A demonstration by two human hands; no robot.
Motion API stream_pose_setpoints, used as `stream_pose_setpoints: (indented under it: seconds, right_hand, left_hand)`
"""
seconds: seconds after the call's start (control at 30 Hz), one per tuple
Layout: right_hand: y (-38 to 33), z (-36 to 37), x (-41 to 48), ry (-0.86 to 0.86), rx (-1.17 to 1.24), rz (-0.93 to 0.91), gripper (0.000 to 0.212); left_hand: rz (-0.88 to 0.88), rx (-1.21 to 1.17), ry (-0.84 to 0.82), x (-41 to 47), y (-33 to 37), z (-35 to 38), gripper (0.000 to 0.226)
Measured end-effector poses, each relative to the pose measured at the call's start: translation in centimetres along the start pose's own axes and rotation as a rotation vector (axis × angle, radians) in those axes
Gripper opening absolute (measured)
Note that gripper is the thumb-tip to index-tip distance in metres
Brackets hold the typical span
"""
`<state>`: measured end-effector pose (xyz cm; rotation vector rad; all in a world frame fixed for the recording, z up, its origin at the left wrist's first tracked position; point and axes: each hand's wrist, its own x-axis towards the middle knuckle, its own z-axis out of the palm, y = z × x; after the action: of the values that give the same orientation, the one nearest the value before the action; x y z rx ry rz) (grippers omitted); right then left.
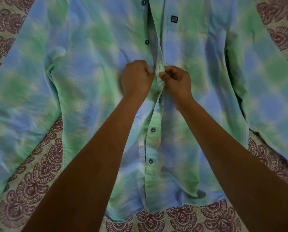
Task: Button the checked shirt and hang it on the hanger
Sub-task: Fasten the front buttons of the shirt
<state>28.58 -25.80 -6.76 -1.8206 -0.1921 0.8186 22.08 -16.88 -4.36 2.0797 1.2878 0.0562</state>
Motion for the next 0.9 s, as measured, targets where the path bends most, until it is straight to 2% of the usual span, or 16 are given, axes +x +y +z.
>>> stream_pose_setpoints:
  seconds: [0.17,0.27,0.33,0.43,0.5,0.63,0.77,0.83,0.9]
  right_hand:
    - [0.1,-0.1,0.0,-0.030,0.024,0.013,0.013]
    - [0.2,0.2,-0.2,-0.013,0.024,0.023,0.016]
    - [0.4,0.4,-0.3,0.008,0.015,0.032,0.016]
    - [0.4,0.8,-0.5,0.039,-0.009,0.013,0.016]
    - [0.4,1.0,-0.7,0.056,-0.054,-0.004,0.017]
    - [0.3,1.2,-0.8,0.060,-0.085,-0.018,0.020]
    - [0.3,1.3,-0.8,0.023,-0.049,0.016,0.022]
    - [0.4,1.3,-0.7,0.016,0.008,0.053,0.025]
    - [0.1,1.0,-0.9,0.025,0.113,0.102,0.024]
  left_hand:
    - [0.071,0.087,-0.043,-0.3,0.3,0.3,0.011]
    - [0.053,0.066,-0.078,0.2,0.6,0.2,0.011]
    - [-0.006,-0.027,-0.100,0.7,0.6,0.0,0.009]
    - [-0.173,-0.349,-0.077,1.3,0.5,-0.3,0.028]
    - [-0.209,-0.448,-0.054,1.4,0.6,-0.2,0.033]
    - [-0.209,-0.479,-0.039,1.2,1.1,0.3,0.031]
    - [-0.183,-0.413,-0.035,1.0,0.7,0.6,0.009]
    - [-0.193,-0.408,-0.016,0.8,0.8,0.5,0.013]
    - [-0.195,-0.437,-0.021,0.7,0.7,0.1,0.026]
